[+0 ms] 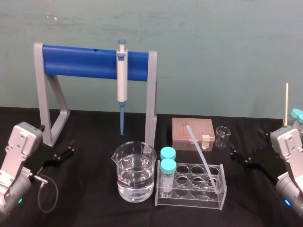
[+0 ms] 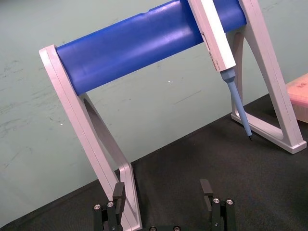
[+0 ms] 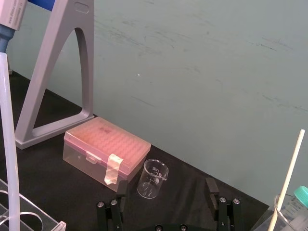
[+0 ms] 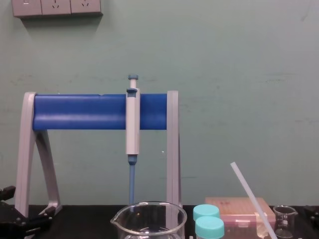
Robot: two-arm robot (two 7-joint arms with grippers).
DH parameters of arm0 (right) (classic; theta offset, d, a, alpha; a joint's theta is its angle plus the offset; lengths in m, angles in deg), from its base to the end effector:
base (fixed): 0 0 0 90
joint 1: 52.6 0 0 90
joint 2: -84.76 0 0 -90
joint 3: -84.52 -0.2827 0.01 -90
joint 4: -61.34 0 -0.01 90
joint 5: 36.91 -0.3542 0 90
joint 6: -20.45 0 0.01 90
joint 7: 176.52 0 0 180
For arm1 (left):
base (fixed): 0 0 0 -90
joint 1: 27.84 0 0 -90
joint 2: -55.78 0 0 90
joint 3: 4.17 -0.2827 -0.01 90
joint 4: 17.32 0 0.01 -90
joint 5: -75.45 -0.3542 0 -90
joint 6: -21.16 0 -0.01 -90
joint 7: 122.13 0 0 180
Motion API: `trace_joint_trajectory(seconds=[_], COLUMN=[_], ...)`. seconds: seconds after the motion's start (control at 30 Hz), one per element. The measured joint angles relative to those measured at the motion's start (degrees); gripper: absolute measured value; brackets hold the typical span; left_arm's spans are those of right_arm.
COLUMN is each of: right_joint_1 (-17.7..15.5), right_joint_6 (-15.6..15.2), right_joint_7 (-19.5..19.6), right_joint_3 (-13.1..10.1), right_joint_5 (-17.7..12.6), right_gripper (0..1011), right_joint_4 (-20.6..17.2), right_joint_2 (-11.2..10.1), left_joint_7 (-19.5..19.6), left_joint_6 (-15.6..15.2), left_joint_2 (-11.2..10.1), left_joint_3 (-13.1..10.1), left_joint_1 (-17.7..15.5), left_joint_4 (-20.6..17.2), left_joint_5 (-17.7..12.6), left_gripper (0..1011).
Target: Pick up the stirring rod with one hand, then place it down.
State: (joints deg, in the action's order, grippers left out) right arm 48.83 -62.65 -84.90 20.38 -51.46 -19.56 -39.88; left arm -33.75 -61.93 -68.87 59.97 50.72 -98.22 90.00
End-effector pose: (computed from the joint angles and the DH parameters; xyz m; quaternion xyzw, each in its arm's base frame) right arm 0.3998 -0.0665 -0.3051 -0.1415 -0.1324 -0.5800 0.7913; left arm 0.3999 0.0666 -0.3050 0.1414 -0.1325 0.5800 0.7913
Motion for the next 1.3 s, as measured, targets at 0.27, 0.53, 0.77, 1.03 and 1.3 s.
trace_joint_trajectory(seconds=[0.27,0.53,0.77,1.03,1.3], right_joint_1=[0.0,-0.5,-1.7,-2.3,-0.8], right_joint_6=[0.0,2.5,7.7,16.1,20.9], right_joint_7=[0.0,-0.1,0.0,-3.3,-10.8], right_joint_3=[0.0,-1.1,-2.8,-2.9,-1.2], right_joint_5=[0.0,0.6,2.0,3.3,1.7], right_gripper=[1003,1003,1003,1003,1003], right_joint_4=[0.0,-0.7,-3.0,-4.7,-3.9], right_joint_2=[0.0,0.4,0.7,0.8,1.0], left_joint_7=[0.0,0.0,0.0,0.0,0.0], left_joint_6=[0.0,0.0,0.0,0.0,0.0], left_joint_2=[0.0,0.0,0.0,0.0,0.0], left_joint_3=[0.0,0.0,0.0,0.0,0.0], left_joint_1=[0.0,0.0,0.0,0.0,0.0], left_joint_4=[0.0,0.0,0.0,0.0,0.0], left_joint_5=[0.0,0.0,0.0,0.0,0.0], left_gripper=[1000,1000,1000,1000,1000])
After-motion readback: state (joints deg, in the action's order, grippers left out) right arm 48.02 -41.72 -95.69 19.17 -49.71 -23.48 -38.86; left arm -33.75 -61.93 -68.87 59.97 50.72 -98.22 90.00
